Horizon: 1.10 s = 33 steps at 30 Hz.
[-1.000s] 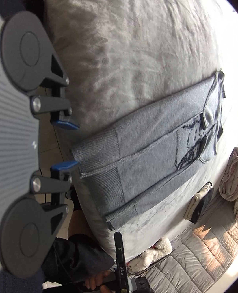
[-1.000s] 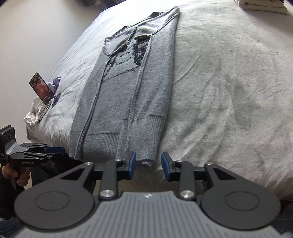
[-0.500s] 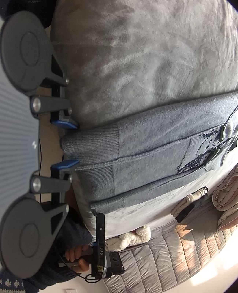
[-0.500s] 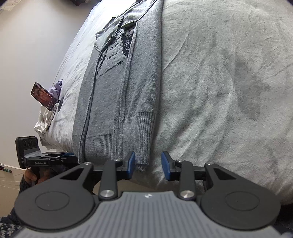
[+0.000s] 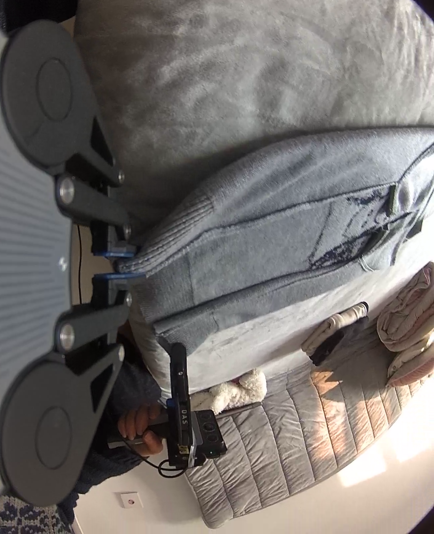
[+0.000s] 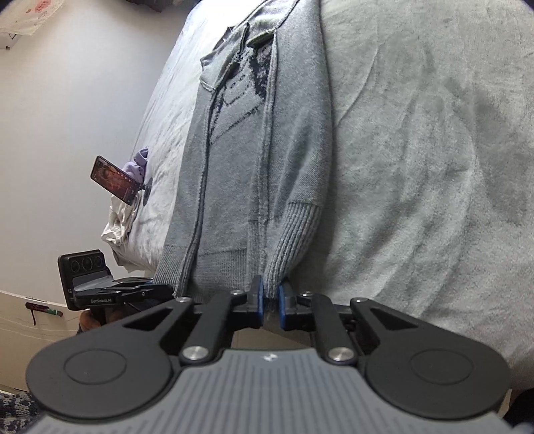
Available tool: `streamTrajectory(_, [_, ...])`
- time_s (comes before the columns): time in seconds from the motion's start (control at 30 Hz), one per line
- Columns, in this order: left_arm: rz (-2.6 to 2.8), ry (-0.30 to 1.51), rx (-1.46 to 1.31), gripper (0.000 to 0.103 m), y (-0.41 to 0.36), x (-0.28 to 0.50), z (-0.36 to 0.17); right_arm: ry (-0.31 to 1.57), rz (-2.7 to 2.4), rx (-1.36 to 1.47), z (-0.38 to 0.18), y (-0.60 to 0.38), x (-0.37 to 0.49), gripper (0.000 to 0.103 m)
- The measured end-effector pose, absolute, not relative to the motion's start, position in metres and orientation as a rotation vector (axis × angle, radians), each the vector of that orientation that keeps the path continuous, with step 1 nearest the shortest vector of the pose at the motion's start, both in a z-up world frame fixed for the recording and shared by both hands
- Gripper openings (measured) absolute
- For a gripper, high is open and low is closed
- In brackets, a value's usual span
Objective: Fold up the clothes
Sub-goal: 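Grasp the hem ribbing with both grippers, then lift the hem with both grippers and fold it toward the collar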
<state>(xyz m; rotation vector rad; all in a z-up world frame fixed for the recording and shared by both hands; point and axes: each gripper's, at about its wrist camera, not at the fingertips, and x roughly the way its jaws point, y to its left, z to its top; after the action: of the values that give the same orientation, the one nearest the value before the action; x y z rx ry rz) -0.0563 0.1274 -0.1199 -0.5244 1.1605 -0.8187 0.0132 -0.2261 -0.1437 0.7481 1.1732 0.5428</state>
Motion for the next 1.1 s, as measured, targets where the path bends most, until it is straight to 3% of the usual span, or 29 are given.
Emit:
streamTrajectory(0.37, [-0.72, 0.996, -0.664, 0.008, 0.143, -0.015, -0.103, 1.03, 0.473, 0.818, -0.133, -0.234, 0.049, 0.012])
streamTrajectory(0.8, [-0.494, 1.001, -0.728, 0.009, 0.163, 0.024, -0.13, 0.999, 0.359, 0.895, -0.156, -0.236, 0.102, 0.013])
streamTrajectory(0.93, [-0.483, 0.979, -0.72, 0.024, 0.167, 0.024, -0.122, 0.984, 0.343, 0.911, -0.154, -0.242, 0.106, 0.02])
streamTrajectory(0.97, [-0.479, 0.966, -0.705, 0.032, 0.168, 0.023, -0.119, 0.971, 0.34, 0.901, -0.151, -0.243, 0.104, 0.027])
streamTrajectory(1.0, [-0.473, 0.954, -0.69, 0.034, 0.17, 0.022, -0.115, 0.958, 0.338, 0.891, -0.149, -0.245, 0.103, 0.038])
streamTrajectory(1.1, [-0.45, 0.928, -0.65, 0.035, 0.173, 0.021, -0.108, 0.919, 0.33, 0.861, -0.141, -0.251, 0.098, 0.041])
